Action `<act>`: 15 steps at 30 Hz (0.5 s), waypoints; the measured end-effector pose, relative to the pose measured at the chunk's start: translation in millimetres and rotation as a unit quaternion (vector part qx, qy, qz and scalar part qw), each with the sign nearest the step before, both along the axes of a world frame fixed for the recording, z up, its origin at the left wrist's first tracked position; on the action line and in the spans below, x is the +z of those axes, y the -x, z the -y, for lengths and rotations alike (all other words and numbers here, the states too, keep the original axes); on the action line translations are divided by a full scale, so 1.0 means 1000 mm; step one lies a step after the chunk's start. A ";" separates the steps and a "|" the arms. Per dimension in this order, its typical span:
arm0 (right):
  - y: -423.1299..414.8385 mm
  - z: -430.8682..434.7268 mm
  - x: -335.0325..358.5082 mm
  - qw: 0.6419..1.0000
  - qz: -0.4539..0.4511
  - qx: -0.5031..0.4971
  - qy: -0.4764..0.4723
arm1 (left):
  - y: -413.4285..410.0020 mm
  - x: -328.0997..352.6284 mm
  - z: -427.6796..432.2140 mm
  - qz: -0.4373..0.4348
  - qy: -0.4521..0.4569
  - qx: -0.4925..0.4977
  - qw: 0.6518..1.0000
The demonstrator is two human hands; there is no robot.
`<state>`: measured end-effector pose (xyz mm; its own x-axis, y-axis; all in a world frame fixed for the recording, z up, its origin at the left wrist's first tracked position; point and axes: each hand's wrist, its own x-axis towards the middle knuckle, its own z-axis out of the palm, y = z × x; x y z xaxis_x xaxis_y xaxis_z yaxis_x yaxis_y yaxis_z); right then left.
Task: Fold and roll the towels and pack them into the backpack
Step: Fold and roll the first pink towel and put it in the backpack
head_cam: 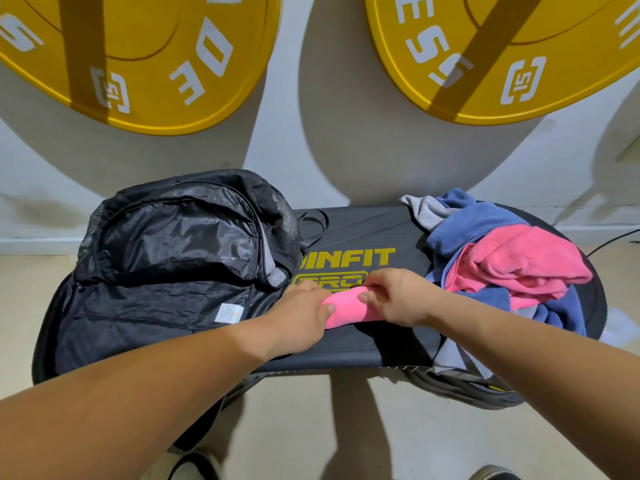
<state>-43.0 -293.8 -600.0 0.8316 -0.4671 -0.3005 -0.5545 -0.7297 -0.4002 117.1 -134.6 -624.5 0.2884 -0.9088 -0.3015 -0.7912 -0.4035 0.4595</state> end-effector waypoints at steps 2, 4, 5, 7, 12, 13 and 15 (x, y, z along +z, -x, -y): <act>-0.002 0.000 0.002 1.000 -0.004 -0.005 -0.004 | 0.000 0.007 0.003 -0.010 -0.003 0.008 1.000; -0.002 0.000 0.006 1.000 -0.013 -0.012 -0.015 | -0.001 0.014 0.004 -0.032 0.009 0.020 0.999; -0.002 0.000 0.008 0.999 -0.020 -0.013 -0.023 | -0.002 0.016 0.005 -0.049 0.020 0.023 0.998; -0.001 0.000 0.012 0.998 -0.035 -0.016 -0.044 | -0.001 0.020 0.004 -0.077 0.034 0.020 0.996; 0.003 -0.005 0.018 0.998 -0.022 -0.003 -0.062 | 0.006 0.031 0.006 -0.110 0.046 0.070 0.990; 0.004 -0.006 0.019 0.998 -0.014 -0.003 -0.066 | 0.008 0.033 0.006 -0.120 0.044 0.090 0.988; 0.005 -0.008 0.021 0.997 -0.017 -0.005 -0.080 | 0.009 0.032 0.007 -0.155 0.022 0.133 0.979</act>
